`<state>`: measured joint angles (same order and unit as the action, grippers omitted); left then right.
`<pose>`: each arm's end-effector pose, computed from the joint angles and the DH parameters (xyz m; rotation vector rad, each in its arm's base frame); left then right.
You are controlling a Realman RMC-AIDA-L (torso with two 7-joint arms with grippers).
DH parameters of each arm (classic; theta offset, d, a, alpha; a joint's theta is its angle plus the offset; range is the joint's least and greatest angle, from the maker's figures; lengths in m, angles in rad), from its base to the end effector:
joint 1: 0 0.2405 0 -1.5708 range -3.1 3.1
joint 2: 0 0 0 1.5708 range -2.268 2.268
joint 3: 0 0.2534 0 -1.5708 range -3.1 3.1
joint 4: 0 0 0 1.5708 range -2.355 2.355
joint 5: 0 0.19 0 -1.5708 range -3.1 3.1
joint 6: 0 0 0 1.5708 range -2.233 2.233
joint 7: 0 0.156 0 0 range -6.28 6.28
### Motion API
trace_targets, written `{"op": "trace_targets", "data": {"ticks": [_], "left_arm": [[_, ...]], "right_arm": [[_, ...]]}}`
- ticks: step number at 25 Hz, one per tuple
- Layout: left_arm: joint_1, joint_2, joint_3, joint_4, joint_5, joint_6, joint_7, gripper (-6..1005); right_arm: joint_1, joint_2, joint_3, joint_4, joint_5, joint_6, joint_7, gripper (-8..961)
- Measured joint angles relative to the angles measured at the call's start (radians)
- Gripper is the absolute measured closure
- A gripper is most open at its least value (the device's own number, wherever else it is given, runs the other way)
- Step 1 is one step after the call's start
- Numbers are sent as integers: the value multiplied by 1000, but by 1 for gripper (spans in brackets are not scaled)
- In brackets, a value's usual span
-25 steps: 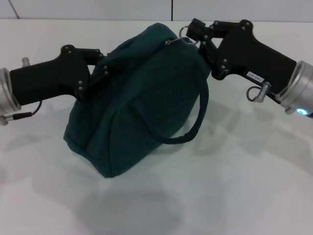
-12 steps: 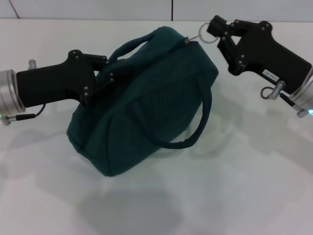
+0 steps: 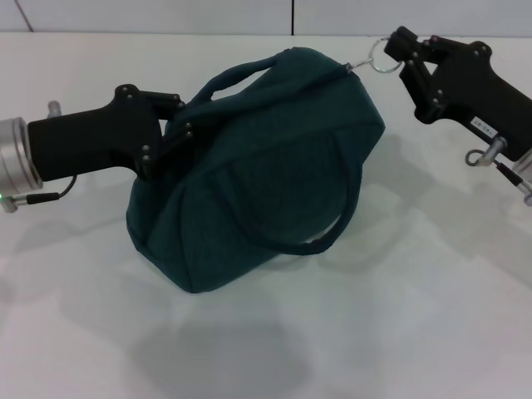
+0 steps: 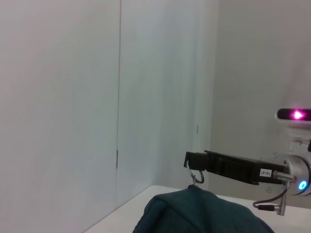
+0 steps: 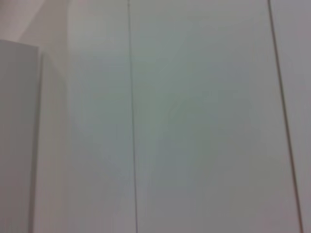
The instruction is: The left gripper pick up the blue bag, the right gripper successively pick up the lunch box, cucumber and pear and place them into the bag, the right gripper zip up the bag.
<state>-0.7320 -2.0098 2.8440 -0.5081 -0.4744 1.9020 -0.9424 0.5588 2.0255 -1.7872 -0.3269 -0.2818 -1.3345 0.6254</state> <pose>-0.2354 0.3166 0.0312 -2.6195 -0.2694 -0.9717 0.1843 0.3473 -0.0221 -2.1845 0.2284 1.2013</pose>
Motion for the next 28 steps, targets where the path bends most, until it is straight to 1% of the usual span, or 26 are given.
{"op": "trace_targets", "data": {"ticks": [4,7,10,11,16,20,24,28], "left_arm": [[0,6,0,2,3,0,0,882],[4,6,0,2,3,0,2,881],[9,6,0,4,2,0,5,881],[10,6,0,5,2,1,6,881],[6,7,0,9,1,14,5,881],[0,6,0,12,3,18,5,881],[-1,6,0,20,8,16,7,882],[-1,7,0,20,15,13,7,886]], "right_arm": [[-4,-1,13,16,6,1,1,932],[-9,-5,23,19,7,9,9,925],[-8,-9,24,19,7,49,32,914],[-6,-10,24,19,4,87,37,911],[-2,-5,17,19,1,137,37,893],[-6,-6,15,15,-1,125,37,879],[-25,-10,24,9,1,68,37,865],[-46,-13,57,8,5,45,35,782]]}}
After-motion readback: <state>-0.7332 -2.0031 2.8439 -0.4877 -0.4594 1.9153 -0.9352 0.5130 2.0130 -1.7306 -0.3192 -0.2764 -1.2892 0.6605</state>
